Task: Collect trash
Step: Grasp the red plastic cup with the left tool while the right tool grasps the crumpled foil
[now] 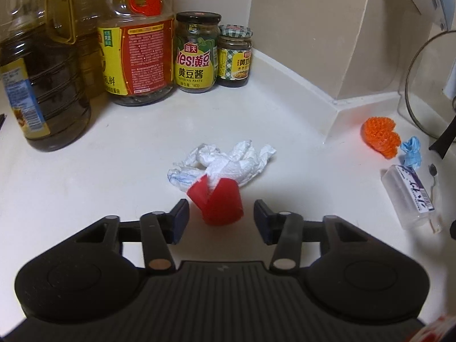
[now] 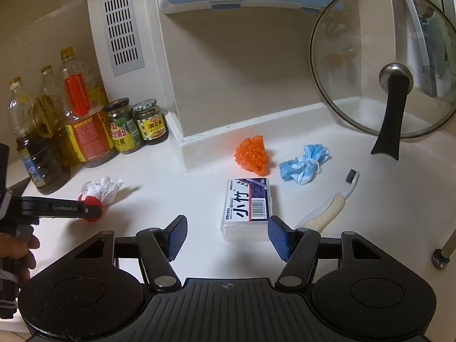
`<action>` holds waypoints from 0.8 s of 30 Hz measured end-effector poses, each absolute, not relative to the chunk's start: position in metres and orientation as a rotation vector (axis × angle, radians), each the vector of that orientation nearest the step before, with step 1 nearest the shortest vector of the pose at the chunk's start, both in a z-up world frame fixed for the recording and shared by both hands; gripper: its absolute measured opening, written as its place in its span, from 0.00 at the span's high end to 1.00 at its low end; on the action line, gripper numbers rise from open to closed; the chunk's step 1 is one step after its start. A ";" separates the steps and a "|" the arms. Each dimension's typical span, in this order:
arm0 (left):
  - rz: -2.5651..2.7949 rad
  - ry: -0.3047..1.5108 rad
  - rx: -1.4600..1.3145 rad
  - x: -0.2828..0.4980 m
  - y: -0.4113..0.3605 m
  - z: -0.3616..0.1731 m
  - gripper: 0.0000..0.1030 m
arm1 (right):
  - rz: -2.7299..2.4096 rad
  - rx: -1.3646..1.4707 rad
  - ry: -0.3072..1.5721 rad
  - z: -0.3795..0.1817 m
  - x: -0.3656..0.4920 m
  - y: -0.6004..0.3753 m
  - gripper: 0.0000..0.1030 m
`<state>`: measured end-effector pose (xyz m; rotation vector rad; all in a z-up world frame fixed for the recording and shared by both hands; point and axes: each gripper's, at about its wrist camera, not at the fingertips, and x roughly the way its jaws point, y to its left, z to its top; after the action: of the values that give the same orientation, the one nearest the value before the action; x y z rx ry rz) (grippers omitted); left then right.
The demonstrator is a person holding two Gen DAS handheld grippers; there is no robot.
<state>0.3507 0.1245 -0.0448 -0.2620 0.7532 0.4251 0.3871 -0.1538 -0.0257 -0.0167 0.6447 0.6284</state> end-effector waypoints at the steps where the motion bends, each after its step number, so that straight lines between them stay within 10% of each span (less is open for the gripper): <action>1: 0.415 0.755 -0.259 0.350 0.126 -0.045 0.68 | 0.627 -0.017 0.646 -0.027 0.387 -0.151 0.39; 24: 0.465 0.708 -0.374 0.225 0.201 -0.025 0.73 | 1.123 -0.416 0.550 -0.048 0.381 0.059 0.36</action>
<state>0.2246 0.2005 -0.0250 -0.3744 0.7082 0.4652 0.3808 0.0589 -0.0484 -0.4159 0.5497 1.1233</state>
